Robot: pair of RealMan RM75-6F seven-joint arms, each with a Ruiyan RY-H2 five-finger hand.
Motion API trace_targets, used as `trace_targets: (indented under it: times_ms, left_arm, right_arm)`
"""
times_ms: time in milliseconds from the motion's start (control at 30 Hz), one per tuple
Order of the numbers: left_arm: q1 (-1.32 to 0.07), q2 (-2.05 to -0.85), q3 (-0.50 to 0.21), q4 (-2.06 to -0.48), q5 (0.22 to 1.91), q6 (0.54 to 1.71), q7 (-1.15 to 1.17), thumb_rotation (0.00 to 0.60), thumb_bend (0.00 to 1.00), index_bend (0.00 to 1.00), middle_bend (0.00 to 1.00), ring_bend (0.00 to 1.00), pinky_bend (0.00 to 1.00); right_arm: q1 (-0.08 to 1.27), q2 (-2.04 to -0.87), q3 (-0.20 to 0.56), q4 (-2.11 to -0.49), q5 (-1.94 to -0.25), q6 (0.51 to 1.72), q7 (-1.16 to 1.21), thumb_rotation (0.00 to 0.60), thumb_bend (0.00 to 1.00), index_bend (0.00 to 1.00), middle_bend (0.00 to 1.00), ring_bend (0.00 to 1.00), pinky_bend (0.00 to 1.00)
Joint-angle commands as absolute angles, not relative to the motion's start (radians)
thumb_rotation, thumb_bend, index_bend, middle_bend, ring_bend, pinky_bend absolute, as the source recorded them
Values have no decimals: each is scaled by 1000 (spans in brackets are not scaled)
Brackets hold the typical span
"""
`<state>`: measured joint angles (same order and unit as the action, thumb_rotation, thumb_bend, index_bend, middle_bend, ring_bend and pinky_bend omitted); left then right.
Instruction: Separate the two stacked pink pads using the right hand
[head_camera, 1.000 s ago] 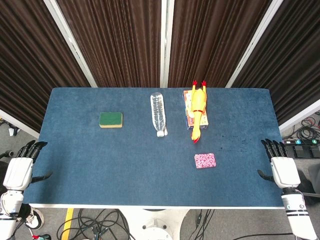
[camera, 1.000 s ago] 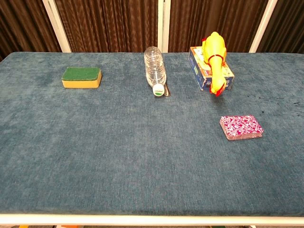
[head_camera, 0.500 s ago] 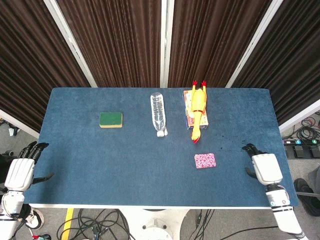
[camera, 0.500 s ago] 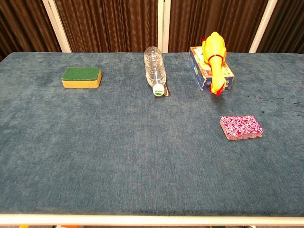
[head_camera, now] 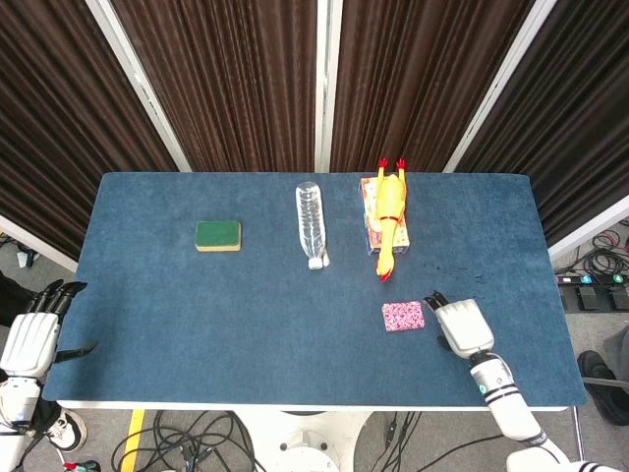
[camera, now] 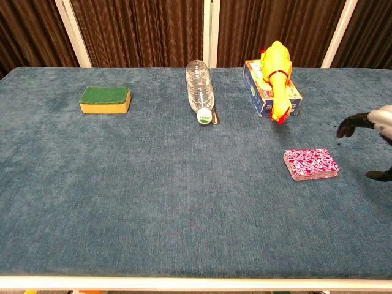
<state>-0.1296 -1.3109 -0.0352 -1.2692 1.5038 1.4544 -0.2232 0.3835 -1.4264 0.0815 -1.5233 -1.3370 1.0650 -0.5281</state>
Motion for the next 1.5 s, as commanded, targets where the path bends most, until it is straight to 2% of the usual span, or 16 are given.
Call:
trace_targets:
  times_ms: [33, 567, 1100, 1500]
  left_arm:
    - [-129, -1313, -35, -1264, 1503, 1454, -228, 600, 28, 163, 155, 79, 177]
    - [-123, -1309, -38, -1247, 1494, 1451, -249, 600, 28, 163, 155, 79, 177]
    - [-120, -1306, -40, -1240, 1491, 1453, -260, 600, 28, 163, 155, 79, 177]
    - [-118, -1314, -40, -1226, 1489, 1448, -273, 600, 28, 163, 155, 79, 177]
  right_arm:
    - [408, -1445, 92, -1531, -1313, 1044, -550, 600, 101, 271, 276, 843, 939]
    - [512, -1506, 122, -1513, -1162, 953, -636, 600, 101, 270, 276, 843, 939]
    - [570, -1538, 99, -1494, -1069, 938, -691, 600, 101, 271, 289, 843, 939]
    - [581, -1556, 79, -1470, -1061, 962, -673, 600, 103, 317, 326, 844, 939]
